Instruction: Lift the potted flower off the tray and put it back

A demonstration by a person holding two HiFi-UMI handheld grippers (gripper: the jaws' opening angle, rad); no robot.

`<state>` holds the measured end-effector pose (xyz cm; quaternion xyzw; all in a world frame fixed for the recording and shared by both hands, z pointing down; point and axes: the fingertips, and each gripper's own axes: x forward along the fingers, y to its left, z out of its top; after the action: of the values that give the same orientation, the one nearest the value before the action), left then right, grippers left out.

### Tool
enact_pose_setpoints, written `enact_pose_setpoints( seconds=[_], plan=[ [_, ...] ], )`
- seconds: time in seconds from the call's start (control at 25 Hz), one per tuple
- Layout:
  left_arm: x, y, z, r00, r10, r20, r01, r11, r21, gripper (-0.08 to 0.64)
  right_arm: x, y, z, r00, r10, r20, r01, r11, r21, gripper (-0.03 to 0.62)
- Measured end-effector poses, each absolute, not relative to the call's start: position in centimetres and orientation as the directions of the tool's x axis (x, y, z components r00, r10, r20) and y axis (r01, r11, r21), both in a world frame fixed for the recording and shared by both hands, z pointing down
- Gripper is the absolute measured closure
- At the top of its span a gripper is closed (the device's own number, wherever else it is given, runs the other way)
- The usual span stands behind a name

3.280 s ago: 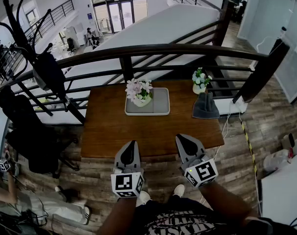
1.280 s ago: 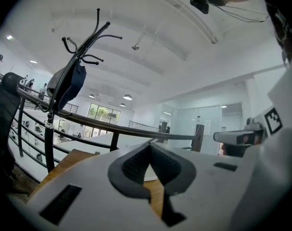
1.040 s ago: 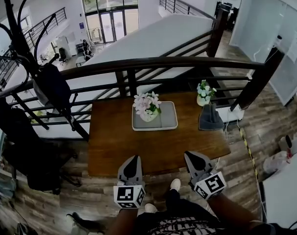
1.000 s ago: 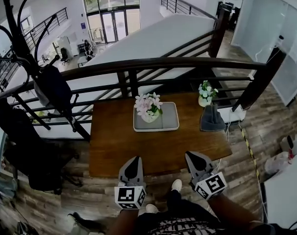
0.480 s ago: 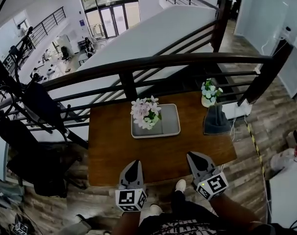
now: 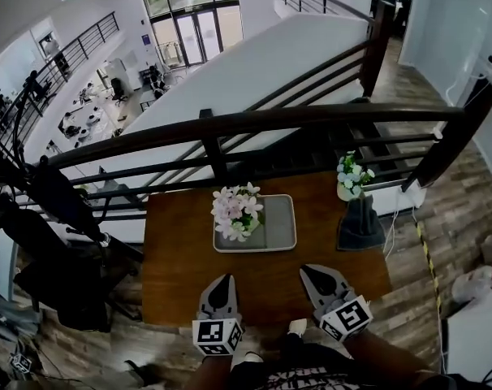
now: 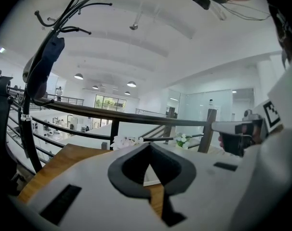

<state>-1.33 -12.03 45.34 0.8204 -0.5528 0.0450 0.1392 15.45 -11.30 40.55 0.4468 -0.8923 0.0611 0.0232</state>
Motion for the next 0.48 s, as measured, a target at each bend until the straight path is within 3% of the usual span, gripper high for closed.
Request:
enact_pose_setpoints(
  seconds=[0.48],
  plan=[
    [1.1, -14.4, 44.5, 0.329, -0.918, 0.221, -0.938, -0.291, 0.186, 0.554, 14.9, -16.4, 39.8, -0.723, -0.689, 0.055, -0.690, 0.714, -0.115, 0.603]
  ],
)
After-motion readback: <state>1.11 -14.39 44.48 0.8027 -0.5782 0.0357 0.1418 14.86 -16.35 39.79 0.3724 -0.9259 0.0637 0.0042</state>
